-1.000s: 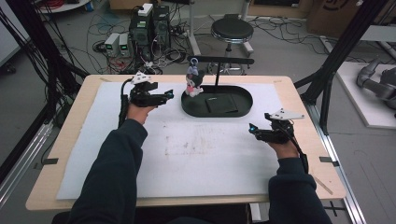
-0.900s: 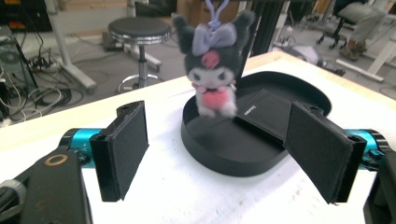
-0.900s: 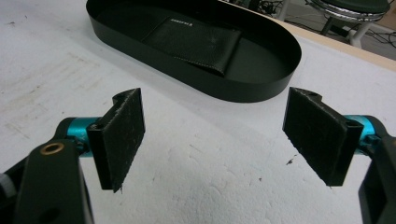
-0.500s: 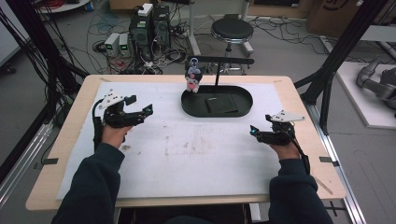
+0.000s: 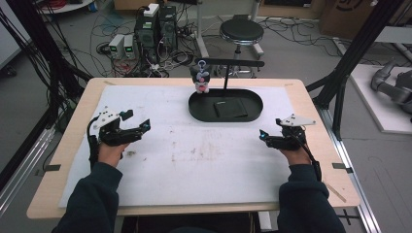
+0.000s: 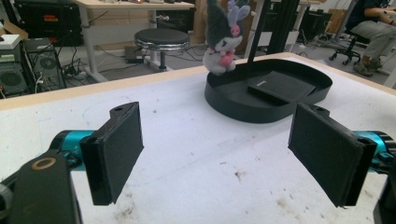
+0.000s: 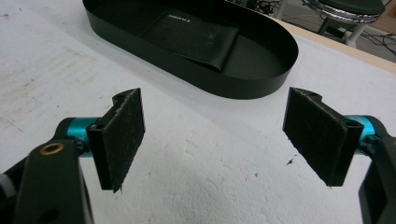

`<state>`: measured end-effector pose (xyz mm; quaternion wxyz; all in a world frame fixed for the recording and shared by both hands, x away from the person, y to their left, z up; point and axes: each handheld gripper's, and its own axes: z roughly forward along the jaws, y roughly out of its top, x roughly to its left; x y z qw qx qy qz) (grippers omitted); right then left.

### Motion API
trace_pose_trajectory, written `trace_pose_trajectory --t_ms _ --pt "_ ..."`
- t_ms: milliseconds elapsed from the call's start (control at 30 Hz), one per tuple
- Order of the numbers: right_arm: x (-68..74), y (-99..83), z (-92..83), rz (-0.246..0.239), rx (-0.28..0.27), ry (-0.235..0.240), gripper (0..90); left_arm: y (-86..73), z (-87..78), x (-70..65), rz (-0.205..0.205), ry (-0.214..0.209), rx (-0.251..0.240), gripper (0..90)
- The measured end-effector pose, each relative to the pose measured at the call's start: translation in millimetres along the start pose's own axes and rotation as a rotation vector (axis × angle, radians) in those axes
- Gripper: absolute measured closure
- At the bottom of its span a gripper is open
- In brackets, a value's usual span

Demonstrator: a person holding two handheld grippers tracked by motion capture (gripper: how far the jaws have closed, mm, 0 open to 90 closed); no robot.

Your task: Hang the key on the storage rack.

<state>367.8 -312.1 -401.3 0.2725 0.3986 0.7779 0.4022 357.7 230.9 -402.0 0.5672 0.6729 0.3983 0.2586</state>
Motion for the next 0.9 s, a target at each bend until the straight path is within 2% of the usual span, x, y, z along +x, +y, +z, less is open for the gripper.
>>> trace_pose_trajectory --t_ms 167,267,367,900 --pt "0.4 -0.4 1.6 -0.008 0.011 0.003 21.2 -2.5 0.0 2.3 -0.003 0.003 0.007 17.7" --pt "0.3 -0.7 2.9 -0.009 0.017 0.006 21.2 -4.9 2.8 3.6 -0.017 -0.009 0.034 18.3" --pt "-0.2 -1.0 3.2 -0.007 0.020 0.006 21.3 -7.8 5.4 4.6 -0.017 0.003 0.054 18.3" --pt "-0.4 -1.6 4.2 -0.005 0.027 0.006 21.3 -10.5 6.3 7.3 -0.021 -0.003 0.065 18.3"
